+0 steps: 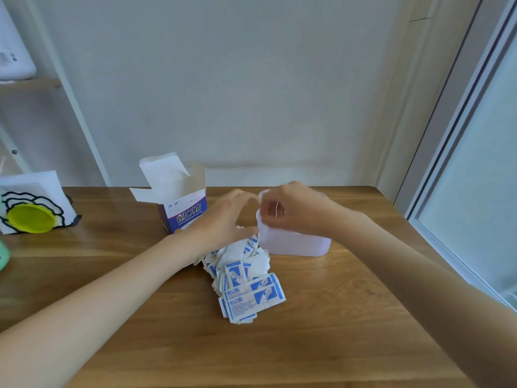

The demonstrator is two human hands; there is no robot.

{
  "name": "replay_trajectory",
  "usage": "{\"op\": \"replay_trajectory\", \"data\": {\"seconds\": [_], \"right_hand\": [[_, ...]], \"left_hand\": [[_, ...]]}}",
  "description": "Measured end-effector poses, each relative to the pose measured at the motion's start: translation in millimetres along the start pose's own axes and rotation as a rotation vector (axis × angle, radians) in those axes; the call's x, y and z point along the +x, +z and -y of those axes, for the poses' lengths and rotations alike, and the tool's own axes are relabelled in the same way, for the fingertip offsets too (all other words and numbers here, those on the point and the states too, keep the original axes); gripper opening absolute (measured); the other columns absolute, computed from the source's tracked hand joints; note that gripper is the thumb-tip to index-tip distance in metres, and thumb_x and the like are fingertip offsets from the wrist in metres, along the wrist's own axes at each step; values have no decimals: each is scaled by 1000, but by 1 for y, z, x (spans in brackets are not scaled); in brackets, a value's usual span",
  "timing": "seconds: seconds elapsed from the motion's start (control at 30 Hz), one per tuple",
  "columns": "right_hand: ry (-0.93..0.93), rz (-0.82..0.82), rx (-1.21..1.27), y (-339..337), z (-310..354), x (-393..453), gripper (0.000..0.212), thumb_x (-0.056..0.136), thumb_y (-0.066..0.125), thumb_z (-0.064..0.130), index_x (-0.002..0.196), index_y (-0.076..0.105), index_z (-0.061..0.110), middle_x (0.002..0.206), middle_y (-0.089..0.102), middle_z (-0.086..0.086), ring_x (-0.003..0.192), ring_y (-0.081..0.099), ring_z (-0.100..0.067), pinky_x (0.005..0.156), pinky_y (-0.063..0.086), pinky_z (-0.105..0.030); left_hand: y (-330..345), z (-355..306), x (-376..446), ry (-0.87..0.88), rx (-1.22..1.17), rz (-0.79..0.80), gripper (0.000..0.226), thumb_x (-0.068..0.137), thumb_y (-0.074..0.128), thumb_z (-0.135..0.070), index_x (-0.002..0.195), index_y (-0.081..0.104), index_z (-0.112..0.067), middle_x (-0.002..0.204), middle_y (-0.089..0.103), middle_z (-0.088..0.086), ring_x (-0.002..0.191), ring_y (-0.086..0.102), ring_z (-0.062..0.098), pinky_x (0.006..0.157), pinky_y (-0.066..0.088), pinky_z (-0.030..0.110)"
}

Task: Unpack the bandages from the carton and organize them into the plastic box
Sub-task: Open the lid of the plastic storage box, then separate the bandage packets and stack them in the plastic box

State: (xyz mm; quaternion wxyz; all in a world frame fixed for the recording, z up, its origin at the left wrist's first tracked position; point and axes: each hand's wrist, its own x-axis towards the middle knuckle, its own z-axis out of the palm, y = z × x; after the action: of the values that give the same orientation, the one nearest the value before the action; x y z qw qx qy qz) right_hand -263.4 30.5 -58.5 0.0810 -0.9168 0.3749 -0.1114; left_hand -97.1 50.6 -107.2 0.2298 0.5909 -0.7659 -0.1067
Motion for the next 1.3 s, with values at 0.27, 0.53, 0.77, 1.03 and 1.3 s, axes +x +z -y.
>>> {"op": "replay_trajectory", "data": {"seconds": [0.27,0.53,0.77,1.03,1.3], "right_hand": [[-57,446,-216,72,40,-24,43,81,68,27,119,52,13,114,59,-5,99,57,-22,85,50,-36],[41,219,-314,75,28,-25,30,90,57,23,117,53,11,115,54,-7,101,59,-26,75,46,-32],[125,118,-125,55,18,-27,11,90,54,17,86,58,7,93,59,-7,81,54,-23,64,42,-28],[340,75,963,48,18,-43,30,81,66,-2,105,54,12,78,68,-7,54,68,-15,53,57,-23],[380,-48,1137,63,16,-43,21,87,60,1,106,56,9,91,70,-10,71,72,-21,58,59,-23]], "left_hand": [[5,19,-75,30,137,347,47,74,72,-43,116,53,-32,92,38,-18,90,44,2,73,38,11],[14,23,-72,113,291,193,29,84,63,-38,111,56,-30,113,37,-9,106,36,4,81,36,18],[10,19,-65,98,299,285,22,82,65,-33,100,56,-23,108,44,-12,102,40,4,79,34,17],[5,19,-69,-31,162,302,34,81,68,-34,108,49,-29,99,51,-14,91,51,4,76,44,17],[-4,16,-71,-174,-178,182,35,81,70,-23,105,46,-28,87,69,-2,75,58,5,67,42,14]]}}
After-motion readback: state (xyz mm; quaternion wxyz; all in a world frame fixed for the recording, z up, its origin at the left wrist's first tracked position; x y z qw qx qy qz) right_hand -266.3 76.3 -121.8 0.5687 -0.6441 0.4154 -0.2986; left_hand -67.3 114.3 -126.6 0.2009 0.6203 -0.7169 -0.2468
